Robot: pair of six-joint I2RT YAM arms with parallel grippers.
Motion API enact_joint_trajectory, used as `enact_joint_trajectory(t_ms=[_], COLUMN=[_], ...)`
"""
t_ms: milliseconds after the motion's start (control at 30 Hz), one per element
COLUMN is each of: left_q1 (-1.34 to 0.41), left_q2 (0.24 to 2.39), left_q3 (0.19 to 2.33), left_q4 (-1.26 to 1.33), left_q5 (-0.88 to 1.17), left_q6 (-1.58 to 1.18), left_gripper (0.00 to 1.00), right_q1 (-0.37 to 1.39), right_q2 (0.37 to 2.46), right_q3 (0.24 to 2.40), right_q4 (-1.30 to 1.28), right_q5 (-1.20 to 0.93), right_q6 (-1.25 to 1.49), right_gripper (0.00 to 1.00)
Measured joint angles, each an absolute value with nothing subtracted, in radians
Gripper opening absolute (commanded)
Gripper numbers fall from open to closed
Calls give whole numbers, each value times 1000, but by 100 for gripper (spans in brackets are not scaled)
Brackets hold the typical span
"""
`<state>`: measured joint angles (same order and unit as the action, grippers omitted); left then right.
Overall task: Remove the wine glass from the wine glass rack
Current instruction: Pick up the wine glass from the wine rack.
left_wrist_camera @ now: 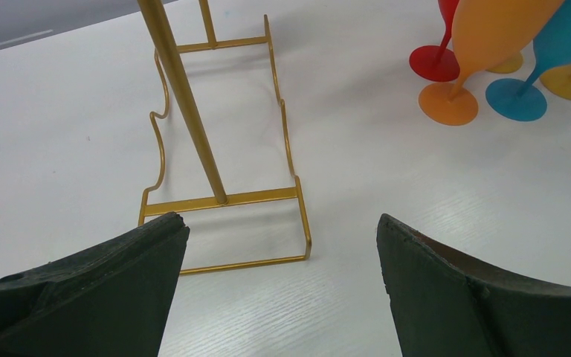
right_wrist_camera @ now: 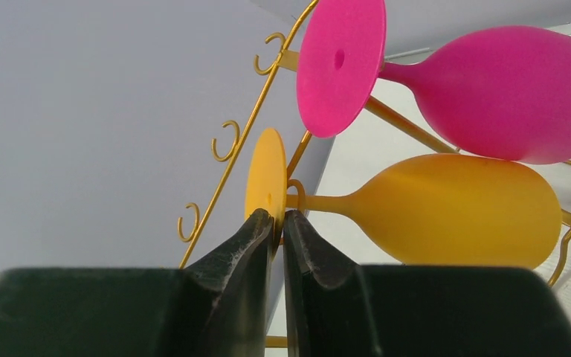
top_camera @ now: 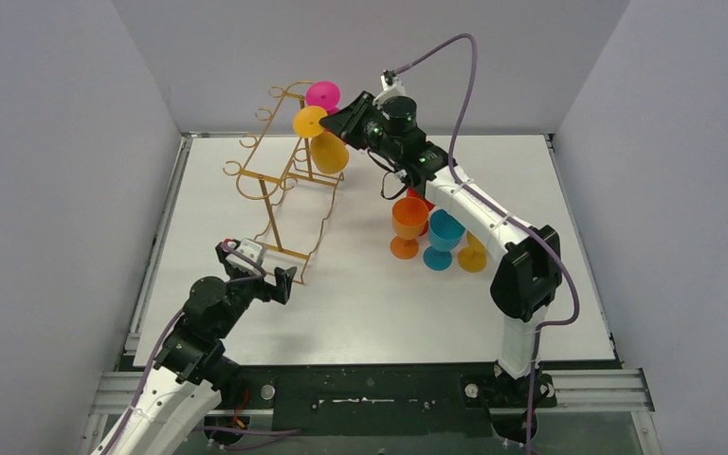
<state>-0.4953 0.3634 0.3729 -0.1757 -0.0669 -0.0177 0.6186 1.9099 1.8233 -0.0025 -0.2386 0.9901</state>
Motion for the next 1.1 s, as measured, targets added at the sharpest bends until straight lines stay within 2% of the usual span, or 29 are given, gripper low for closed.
enact_joint_trajectory(t_ms=[633, 1100], left_q1=[-495, -495], left_q2=[371, 378], left_q3=[373, 373], left_q4=[-177, -177], left_q5=[-67, -67], left_q6=[-18, -18], left_gripper=[97, 97], right_q1=[581, 562], right_q2=[1910, 1907], right_q3=[1787, 1757], right_q4=[51, 81], right_q5=[-306, -358], right_q6=[1149, 1214], right_gripper=[3, 2])
